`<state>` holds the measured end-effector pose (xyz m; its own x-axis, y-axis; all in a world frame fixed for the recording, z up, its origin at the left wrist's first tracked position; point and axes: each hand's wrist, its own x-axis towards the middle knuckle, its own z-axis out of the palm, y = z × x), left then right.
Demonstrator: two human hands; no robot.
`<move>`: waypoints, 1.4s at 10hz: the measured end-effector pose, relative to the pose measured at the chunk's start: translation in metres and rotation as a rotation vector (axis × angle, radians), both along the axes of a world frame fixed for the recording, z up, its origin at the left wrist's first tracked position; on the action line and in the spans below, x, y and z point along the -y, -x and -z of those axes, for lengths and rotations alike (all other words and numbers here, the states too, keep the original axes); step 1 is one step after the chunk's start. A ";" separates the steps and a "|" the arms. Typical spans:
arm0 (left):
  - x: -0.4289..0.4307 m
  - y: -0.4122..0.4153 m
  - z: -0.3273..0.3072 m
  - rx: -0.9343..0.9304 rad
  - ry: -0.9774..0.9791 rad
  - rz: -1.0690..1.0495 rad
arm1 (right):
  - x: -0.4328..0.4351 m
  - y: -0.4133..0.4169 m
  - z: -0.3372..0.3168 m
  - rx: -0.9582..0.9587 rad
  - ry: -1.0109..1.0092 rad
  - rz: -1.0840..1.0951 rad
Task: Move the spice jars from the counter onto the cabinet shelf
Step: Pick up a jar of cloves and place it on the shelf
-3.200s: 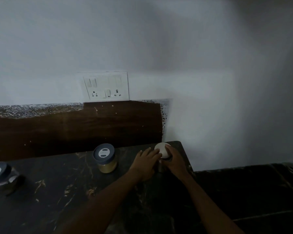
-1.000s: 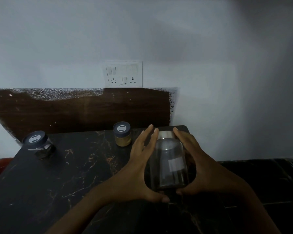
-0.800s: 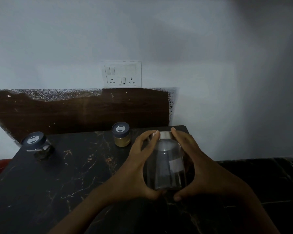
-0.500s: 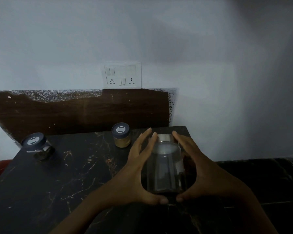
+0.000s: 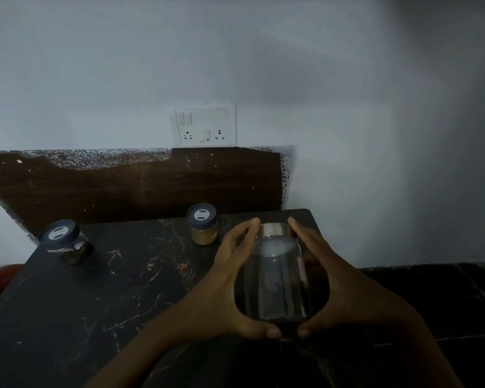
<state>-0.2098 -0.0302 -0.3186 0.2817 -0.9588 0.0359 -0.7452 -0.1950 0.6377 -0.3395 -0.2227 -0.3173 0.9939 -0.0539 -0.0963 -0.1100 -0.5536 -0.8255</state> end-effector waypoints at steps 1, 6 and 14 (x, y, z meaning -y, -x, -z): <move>0.008 -0.009 0.023 -0.043 0.146 0.048 | -0.004 -0.004 0.000 -0.001 0.045 0.015; 0.010 -0.014 0.003 -0.106 0.235 -0.010 | -0.005 -0.010 -0.006 0.094 0.013 0.079; 0.016 -0.040 -0.055 0.038 0.213 0.027 | 0.007 -0.019 -0.065 0.165 0.175 0.087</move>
<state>-0.1703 -0.0465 -0.2637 0.2508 -0.9354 0.2491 -0.7726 -0.0384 0.6337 -0.3202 -0.2301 -0.2522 0.9864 -0.1411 0.0848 -0.0352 -0.6840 -0.7286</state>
